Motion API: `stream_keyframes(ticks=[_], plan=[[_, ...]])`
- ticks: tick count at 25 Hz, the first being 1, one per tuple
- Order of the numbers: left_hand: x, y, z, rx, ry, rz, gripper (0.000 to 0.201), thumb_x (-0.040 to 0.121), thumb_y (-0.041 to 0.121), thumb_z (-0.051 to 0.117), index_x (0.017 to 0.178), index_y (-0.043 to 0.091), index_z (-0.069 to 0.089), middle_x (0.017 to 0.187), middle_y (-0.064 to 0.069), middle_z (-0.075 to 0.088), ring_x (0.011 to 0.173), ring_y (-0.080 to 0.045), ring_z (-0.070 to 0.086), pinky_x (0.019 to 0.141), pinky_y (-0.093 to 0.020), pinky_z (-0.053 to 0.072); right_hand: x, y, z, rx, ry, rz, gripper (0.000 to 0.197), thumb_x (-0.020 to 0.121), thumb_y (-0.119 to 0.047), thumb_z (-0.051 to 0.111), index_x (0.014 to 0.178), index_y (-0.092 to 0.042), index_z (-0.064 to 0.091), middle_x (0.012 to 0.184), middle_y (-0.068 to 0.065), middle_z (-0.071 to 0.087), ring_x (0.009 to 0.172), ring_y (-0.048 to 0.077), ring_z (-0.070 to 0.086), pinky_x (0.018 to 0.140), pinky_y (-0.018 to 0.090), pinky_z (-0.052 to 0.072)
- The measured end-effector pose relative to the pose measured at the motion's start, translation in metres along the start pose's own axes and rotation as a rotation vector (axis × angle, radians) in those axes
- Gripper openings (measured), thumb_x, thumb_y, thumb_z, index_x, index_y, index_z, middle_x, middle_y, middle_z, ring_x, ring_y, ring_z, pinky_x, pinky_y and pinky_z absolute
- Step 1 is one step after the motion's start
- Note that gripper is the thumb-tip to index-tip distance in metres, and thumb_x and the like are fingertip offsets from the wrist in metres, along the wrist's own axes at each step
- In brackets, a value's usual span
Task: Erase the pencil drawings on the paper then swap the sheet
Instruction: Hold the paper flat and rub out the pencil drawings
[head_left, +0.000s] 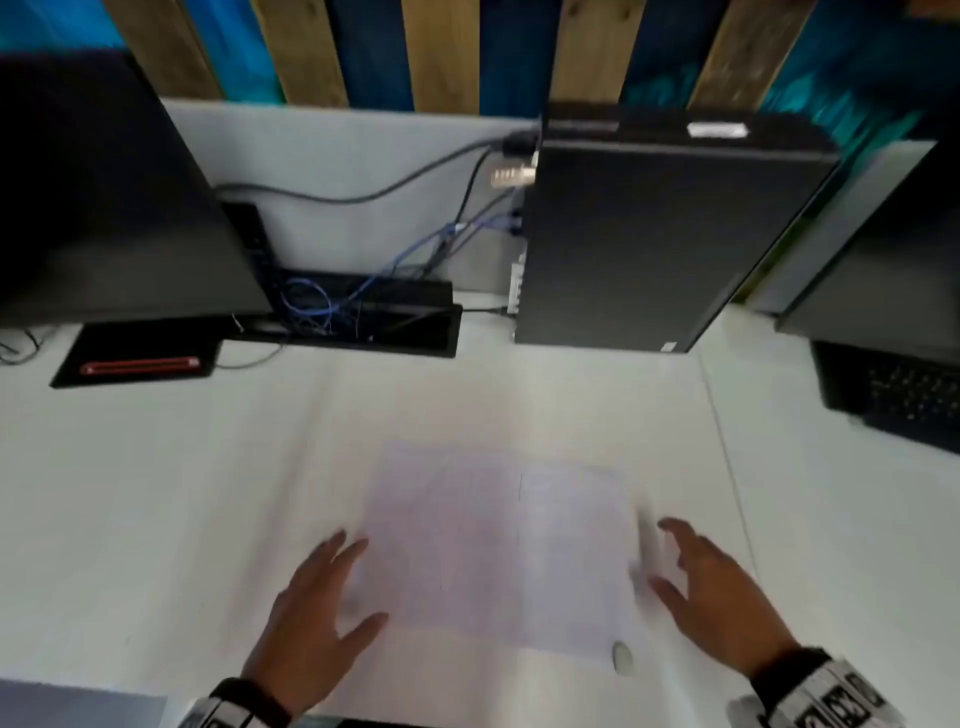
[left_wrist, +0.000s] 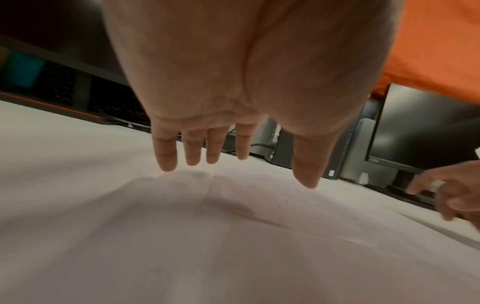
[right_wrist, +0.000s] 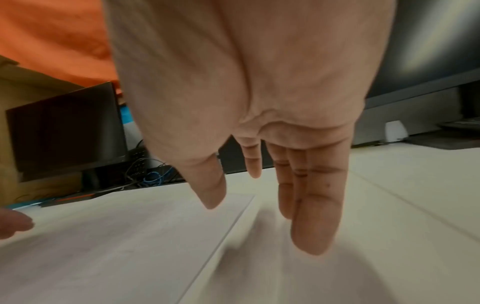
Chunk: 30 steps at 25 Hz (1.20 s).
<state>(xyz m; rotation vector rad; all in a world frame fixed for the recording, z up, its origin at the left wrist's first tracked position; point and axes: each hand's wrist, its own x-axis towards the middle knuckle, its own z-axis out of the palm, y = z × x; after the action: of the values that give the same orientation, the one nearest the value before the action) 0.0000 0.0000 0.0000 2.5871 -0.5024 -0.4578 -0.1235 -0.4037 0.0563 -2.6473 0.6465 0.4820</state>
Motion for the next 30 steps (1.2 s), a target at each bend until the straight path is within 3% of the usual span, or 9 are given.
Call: stream_keyframes(ticks=[3,8,11,13,17,21,23,26,30], plan=[[0.012,-0.009,0.027,0.095,-0.056,0.073,0.087,0.072,0.074,0.052,0.148,0.034,0.039,0.163,0.007,0.016,0.150,-0.017,0.011,0.112,-0.046,0.029,0.031,-0.010,0.013,-0.039,-0.021,-0.048,0.066,0.084,-0.057,0.059,0.141,-0.030,0.037,0.105,-0.001,0.054,0.090,0.024,0.067,0.073,0.035,0.054],[0.010,-0.024,0.053,0.144,0.081,0.110,0.088,0.071,0.080,0.049,0.142,0.029,0.048,0.161,0.001,0.025,0.149,-0.020,0.018,0.110,-0.049,0.031,-0.007,-0.034,0.029,-0.156,-0.289,-0.036,0.068,0.055,-0.091,0.053,0.102,-0.050,0.025,0.080,-0.015,0.057,0.071,0.002,0.060,0.066,0.017,0.048],[0.014,-0.021,0.059,0.142,0.105,0.108,0.092,0.071,0.084,0.044,0.141,0.025,0.050,0.160,0.000,0.028,0.148,-0.020,0.019,0.113,-0.049,0.025,-0.019,-0.028,0.061,-0.105,-0.270,-0.170,0.071,0.067,-0.074,0.062,0.120,-0.058,0.018,0.084,-0.026,0.063,0.068,-0.003,0.057,0.075,0.012,0.050],[0.011,-0.017,0.060,0.140,0.084,0.083,0.093,0.071,0.083,0.043,0.144,0.025,0.047,0.162,0.004,0.020,0.151,-0.014,0.009,0.118,-0.046,0.017,-0.014,-0.013,0.071,-0.078,-0.251,-0.210,0.045,0.074,-0.057,0.070,0.103,-0.060,0.035,0.070,-0.037,0.059,0.055,-0.006,0.055,0.063,0.009,0.048],[-0.001,0.000,0.046,0.175,0.003,0.027,0.103,0.068,0.086,0.021,0.154,0.029,0.026,0.163,0.012,-0.003,0.149,-0.005,-0.011,0.116,-0.024,-0.004,-0.012,-0.007,0.051,-0.154,-0.070,-0.256,0.037,0.072,-0.029,0.079,0.084,-0.045,0.047,0.059,-0.021,0.060,0.044,0.003,0.052,0.047,0.017,0.046],[-0.021,0.022,0.037,0.285,-0.031,0.069,0.099,0.067,0.081,0.016,0.147,0.027,0.041,0.160,0.002,0.023,0.148,-0.015,0.015,0.115,-0.032,0.015,0.016,-0.051,0.012,-0.080,0.234,-0.377,0.022,0.083,-0.014,0.069,0.081,-0.034,0.061,0.063,-0.012,0.064,0.052,0.001,0.061,0.059,0.021,0.052],[-0.031,0.031,0.036,0.321,-0.071,0.107,0.087,0.075,0.079,0.026,0.142,0.028,0.046,0.151,0.004,0.036,0.139,-0.015,0.028,0.111,-0.033,0.023,0.033,-0.085,0.012,0.030,0.184,-0.442,0.014,0.092,-0.014,0.062,0.088,-0.027,0.068,0.068,-0.005,0.068,0.055,0.008,0.068,0.062,0.029,0.057],[-0.027,0.038,0.026,0.282,-0.060,0.132,0.072,0.087,0.069,0.045,0.145,0.028,0.039,0.142,0.006,0.042,0.129,-0.015,0.037,0.108,-0.035,0.027,0.059,-0.130,0.034,0.099,0.087,-0.520,0.011,0.094,-0.011,0.061,0.100,-0.018,0.066,0.072,0.001,0.068,0.050,0.007,0.066,0.052,0.022,0.054],[0.002,0.045,0.018,0.302,-0.087,0.104,0.088,0.089,0.064,0.051,0.156,0.020,0.013,0.164,-0.003,0.007,0.150,-0.021,0.008,0.119,-0.043,0.013,0.083,-0.170,0.064,0.072,-0.021,-0.488,0.006,0.090,-0.009,0.063,0.094,-0.011,0.067,0.074,0.000,0.066,0.058,0.016,0.067,0.060,0.035,0.060]])
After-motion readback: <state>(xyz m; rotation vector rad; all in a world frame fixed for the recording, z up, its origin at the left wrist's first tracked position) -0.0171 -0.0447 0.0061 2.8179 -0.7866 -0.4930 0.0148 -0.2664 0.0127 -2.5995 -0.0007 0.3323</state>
